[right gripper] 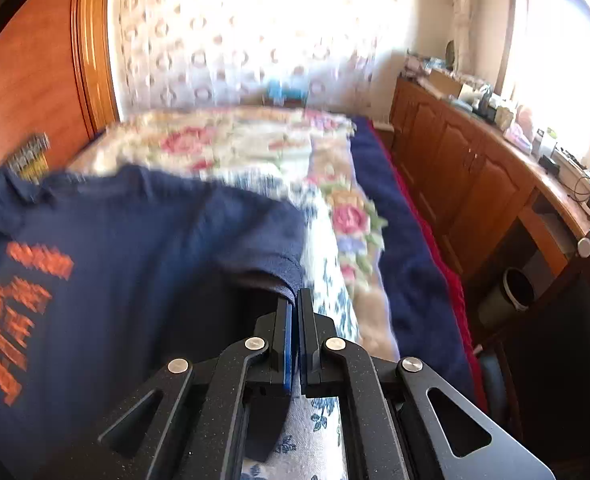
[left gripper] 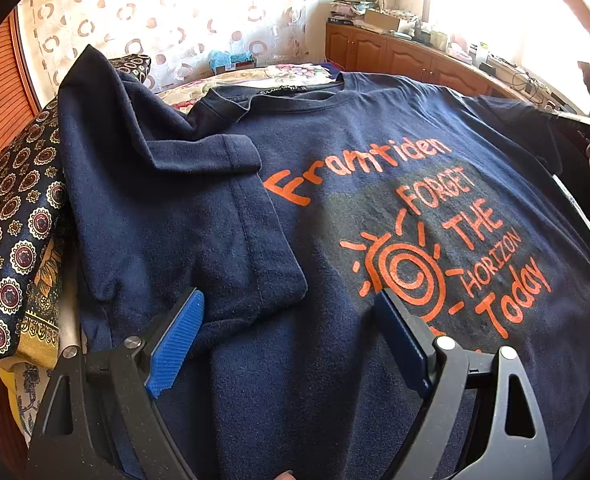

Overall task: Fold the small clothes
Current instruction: 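Grasp the other sleeve with the right gripper, then fold the held sleeve over the shirt back and open the right gripper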

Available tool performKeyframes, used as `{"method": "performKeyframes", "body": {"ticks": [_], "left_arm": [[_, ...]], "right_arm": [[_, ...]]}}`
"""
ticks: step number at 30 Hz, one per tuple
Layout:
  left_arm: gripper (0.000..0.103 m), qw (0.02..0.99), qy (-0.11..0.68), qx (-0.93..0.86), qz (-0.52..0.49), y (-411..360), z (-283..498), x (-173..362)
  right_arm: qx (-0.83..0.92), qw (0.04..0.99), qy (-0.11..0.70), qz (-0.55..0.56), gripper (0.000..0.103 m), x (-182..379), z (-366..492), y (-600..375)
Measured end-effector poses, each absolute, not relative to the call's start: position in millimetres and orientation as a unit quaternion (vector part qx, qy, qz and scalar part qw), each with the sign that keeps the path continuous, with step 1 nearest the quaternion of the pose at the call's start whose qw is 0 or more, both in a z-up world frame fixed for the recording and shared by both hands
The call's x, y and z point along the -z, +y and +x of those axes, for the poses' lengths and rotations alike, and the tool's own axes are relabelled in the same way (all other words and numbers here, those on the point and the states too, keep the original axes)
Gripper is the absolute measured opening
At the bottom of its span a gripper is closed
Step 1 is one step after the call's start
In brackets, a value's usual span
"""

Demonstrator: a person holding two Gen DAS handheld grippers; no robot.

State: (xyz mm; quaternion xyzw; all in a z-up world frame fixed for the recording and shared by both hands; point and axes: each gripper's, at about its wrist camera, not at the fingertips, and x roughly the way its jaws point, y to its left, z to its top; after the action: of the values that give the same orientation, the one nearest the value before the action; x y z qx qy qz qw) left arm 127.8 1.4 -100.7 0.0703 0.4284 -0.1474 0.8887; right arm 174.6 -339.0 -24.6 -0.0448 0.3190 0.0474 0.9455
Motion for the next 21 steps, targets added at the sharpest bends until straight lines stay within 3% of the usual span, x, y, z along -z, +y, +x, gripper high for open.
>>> {"method": "performKeyframes", "body": {"ticks": [19,20,21], "left_arm": [[0.087,0.889,0.428,0.147,0.069,1,128,101],[0.087,0.889,0.428,0.147,0.069,1,128,101],[0.087,0.889,0.428,0.147,0.069,1,128,101]], "right_arm": [[-0.198,0.942,0.260,-0.074,0.004,-52,160,-209],[-0.200,0.937,0.271,-0.086,0.016,-47,160,-203],[-0.207,0.931,0.285,-0.096,0.040,-41,161,-201]]}}
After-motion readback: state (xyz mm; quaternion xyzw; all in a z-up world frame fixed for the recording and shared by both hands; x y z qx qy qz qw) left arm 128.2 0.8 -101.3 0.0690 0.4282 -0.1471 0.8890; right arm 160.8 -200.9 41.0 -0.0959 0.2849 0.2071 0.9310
